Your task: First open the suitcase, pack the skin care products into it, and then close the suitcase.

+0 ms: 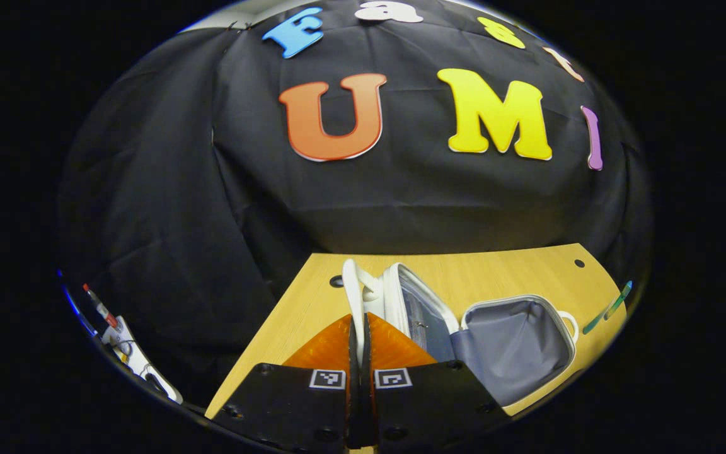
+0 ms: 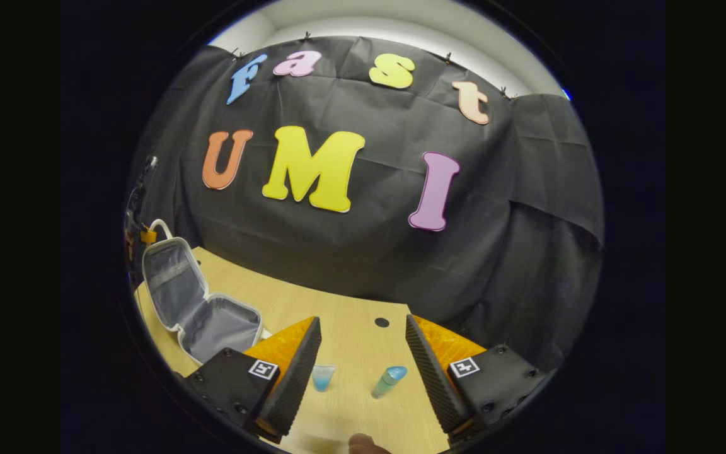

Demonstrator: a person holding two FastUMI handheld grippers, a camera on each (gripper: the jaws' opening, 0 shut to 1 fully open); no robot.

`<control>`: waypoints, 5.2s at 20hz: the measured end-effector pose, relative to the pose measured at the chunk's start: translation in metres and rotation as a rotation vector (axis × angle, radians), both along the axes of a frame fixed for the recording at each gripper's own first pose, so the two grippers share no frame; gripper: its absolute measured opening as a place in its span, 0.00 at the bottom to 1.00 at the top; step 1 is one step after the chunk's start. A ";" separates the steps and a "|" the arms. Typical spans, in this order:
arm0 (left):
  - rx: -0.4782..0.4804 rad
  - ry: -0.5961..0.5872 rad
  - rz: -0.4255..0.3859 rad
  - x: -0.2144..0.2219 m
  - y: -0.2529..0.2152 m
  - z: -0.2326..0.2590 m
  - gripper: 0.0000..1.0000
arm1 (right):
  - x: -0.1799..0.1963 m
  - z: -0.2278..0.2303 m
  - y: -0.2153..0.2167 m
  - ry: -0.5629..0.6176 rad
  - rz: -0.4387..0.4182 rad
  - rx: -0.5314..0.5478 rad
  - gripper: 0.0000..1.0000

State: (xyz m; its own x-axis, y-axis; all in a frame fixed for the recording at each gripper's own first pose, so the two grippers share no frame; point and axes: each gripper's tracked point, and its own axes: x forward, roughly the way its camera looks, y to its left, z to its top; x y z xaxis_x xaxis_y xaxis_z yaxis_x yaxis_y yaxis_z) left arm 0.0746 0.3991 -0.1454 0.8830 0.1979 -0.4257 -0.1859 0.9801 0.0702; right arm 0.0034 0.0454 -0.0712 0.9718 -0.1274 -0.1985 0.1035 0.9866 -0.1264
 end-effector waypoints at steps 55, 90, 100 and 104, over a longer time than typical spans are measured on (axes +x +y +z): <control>-0.132 0.194 -0.440 -0.026 -0.545 -0.168 0.98 | -0.007 -0.111 -0.195 0.187 0.110 0.027 0.81; -0.113 0.284 -0.320 -0.055 -0.492 -0.147 0.43 | 0.097 -0.277 -0.102 0.393 0.246 0.124 0.83; -0.082 0.245 -0.287 -0.071 -0.420 -0.095 0.43 | 0.102 -0.283 -0.095 0.405 0.152 0.119 0.41; -0.061 0.190 -0.265 -0.059 -0.372 -0.076 0.43 | 0.074 -0.266 -0.082 0.422 0.161 0.119 0.37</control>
